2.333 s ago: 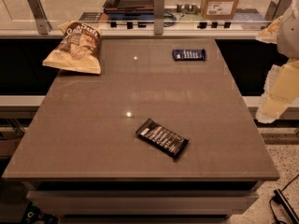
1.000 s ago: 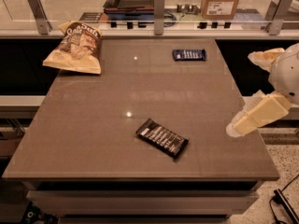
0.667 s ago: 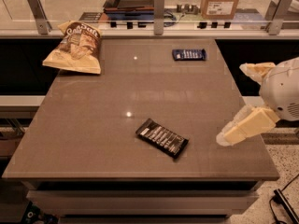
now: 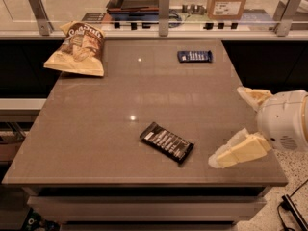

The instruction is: Move rxbar chocolate near brown chip bag

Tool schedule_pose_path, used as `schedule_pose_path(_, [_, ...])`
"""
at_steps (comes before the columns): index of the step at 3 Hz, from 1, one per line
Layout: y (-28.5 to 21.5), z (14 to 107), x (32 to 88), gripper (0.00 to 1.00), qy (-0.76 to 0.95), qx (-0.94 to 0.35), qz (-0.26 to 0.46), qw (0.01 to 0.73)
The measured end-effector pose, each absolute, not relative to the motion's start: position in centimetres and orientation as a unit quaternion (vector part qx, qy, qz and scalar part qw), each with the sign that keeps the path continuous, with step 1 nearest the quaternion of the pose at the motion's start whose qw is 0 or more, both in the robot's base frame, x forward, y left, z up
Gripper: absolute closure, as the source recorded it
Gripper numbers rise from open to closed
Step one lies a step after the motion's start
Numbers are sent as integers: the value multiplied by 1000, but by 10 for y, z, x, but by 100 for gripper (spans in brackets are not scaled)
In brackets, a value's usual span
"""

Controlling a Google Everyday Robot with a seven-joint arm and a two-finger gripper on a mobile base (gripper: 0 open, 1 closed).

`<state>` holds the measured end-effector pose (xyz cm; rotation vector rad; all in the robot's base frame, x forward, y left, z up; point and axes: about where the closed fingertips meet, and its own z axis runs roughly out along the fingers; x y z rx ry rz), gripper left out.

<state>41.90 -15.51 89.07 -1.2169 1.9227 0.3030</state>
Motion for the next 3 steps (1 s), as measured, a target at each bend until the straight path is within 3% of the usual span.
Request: schedule_pose_path(3, [-103,872,414,0,745,-464,170,448])
